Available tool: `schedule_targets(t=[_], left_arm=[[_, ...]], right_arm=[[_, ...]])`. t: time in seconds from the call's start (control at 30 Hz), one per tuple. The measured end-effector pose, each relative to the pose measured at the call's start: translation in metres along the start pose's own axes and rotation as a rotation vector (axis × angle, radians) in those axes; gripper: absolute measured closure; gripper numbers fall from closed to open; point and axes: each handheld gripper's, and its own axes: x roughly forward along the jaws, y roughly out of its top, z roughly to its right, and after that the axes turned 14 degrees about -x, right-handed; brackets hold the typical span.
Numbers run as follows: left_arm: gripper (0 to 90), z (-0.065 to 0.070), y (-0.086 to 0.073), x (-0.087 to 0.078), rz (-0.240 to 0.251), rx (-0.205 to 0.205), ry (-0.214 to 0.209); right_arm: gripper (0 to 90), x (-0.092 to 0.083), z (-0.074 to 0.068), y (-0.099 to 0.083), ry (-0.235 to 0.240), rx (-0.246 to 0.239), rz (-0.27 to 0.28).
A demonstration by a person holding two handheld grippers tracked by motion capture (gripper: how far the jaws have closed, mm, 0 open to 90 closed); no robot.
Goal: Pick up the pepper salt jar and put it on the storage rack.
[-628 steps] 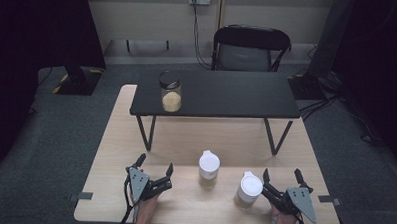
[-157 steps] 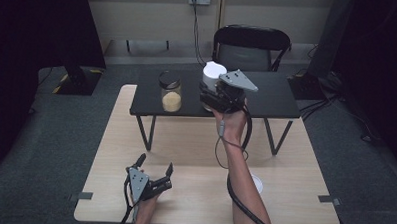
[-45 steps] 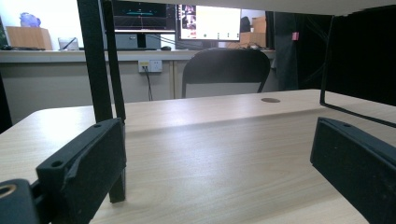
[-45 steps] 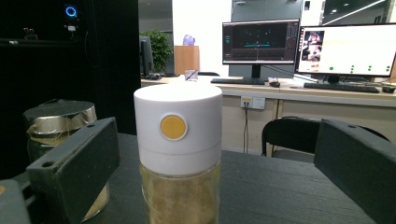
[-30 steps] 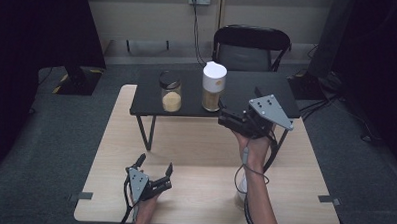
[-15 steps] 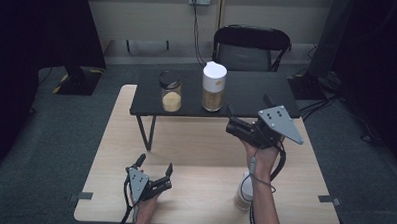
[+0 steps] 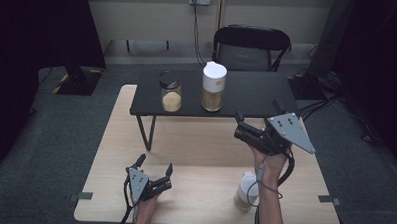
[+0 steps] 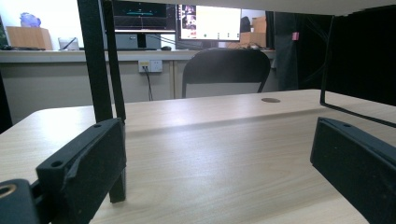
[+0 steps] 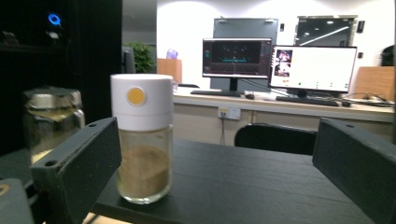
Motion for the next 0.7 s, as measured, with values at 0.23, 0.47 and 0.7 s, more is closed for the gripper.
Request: schedule_targets(t=[0.23, 0.47, 0.7], left_arm=[[2.8, 0.0, 0.0, 0.0, 0.0, -0.001, 0.0], [2.9, 0.0, 0.0, 0.0, 0.0, -0.001, 0.0], [2.9, 0.0, 0.0, 0.0, 0.0, -0.001, 0.0]], right_arm=[[0.0, -0.005, 0.004, -0.009, -0.014, 0.008, -0.004], [0.0, -0.011, 0.006, -0.017, -0.022, 0.017, -0.012], [0.0, -0.018, 0.008, -0.025, -0.037, 0.022, -0.014]])
